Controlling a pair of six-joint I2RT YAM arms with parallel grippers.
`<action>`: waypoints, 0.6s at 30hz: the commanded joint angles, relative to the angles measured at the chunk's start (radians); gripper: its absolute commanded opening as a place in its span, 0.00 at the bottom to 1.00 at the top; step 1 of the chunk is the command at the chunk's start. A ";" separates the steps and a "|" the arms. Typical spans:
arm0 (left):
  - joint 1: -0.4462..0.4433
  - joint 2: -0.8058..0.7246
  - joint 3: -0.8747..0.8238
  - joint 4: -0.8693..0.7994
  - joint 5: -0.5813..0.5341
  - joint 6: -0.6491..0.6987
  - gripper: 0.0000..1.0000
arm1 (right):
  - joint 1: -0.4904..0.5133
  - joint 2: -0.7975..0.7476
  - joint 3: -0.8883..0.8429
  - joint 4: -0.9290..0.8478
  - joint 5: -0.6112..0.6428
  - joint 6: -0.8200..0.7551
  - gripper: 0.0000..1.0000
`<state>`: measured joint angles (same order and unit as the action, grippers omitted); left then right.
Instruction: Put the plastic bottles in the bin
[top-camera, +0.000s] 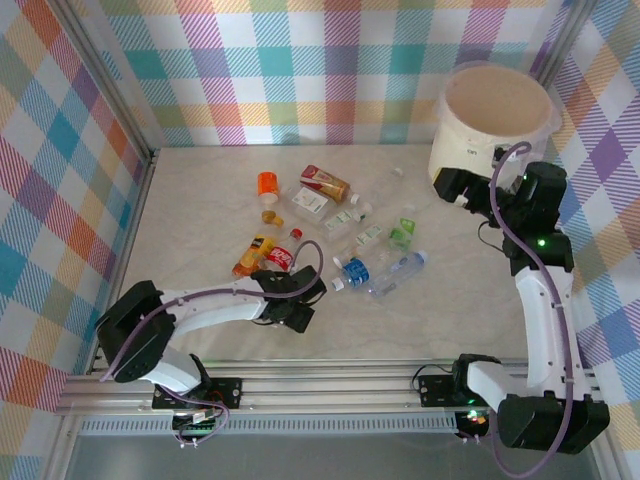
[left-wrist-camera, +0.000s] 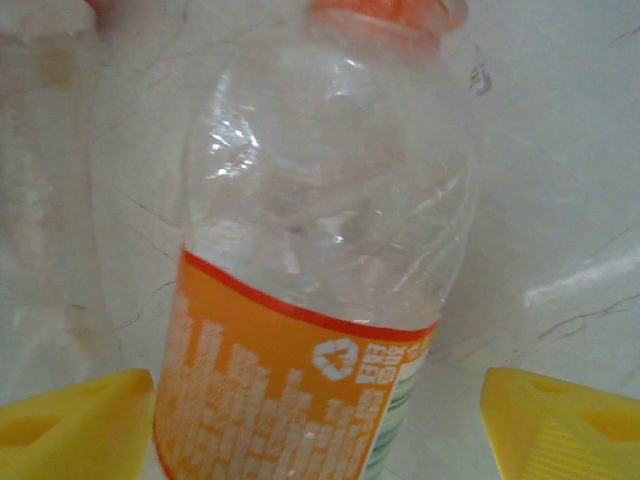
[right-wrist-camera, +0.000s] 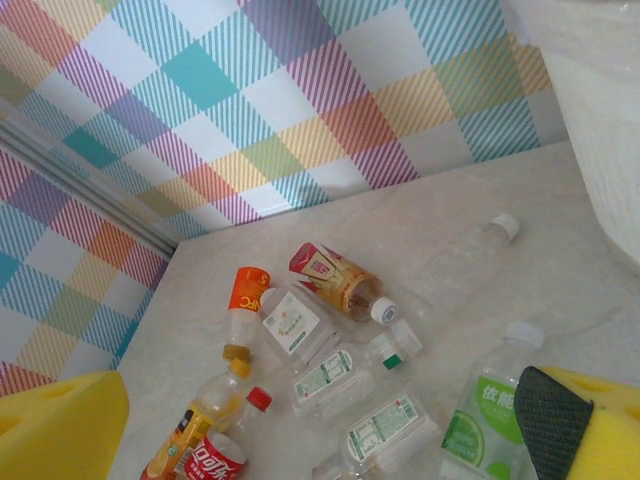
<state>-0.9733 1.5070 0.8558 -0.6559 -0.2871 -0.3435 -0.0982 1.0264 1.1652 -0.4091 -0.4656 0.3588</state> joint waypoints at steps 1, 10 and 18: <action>-0.020 0.030 0.010 0.018 0.001 0.000 0.83 | 0.004 -0.019 -0.019 0.011 -0.018 0.002 1.00; -0.034 0.032 -0.089 0.154 -0.018 -0.056 0.72 | 0.006 -0.027 -0.018 0.007 -0.010 0.004 1.00; -0.034 0.019 -0.149 0.211 -0.029 -0.104 0.58 | 0.008 -0.035 -0.034 0.029 -0.013 0.004 1.00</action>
<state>-1.0012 1.5150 0.7444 -0.4477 -0.2810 -0.4156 -0.0967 1.0084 1.1454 -0.4091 -0.4656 0.3592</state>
